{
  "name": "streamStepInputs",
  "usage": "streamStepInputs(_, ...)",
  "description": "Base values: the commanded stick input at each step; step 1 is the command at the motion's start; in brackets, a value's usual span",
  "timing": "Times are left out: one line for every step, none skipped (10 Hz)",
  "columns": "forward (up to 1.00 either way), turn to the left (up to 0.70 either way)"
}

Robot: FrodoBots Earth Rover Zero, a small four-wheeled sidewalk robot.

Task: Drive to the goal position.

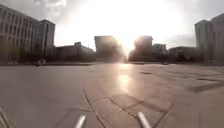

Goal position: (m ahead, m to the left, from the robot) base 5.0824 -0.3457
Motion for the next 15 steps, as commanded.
streamStepInputs(1.0,0.0)
streamStepInputs(1.0,0.0)
streamStepInputs(1.0,-0.19)
streamStepInputs(1.0,-0.27)
streamStepInputs(1.0,-0.26)
streamStepInputs(1.0,0.0)
streamStepInputs(1.0,0.0)
streamStepInputs(1.0,0.0)
streamStepInputs(1.0,0.0)
streamStepInputs(1.0,0.0)
streamStepInputs(1.0,0.0)
streamStepInputs(1.0,0.0)
streamStepInputs(1.0,0.0)
streamStepInputs(1.0,0.0)
streamStepInputs(1.0,0.0)
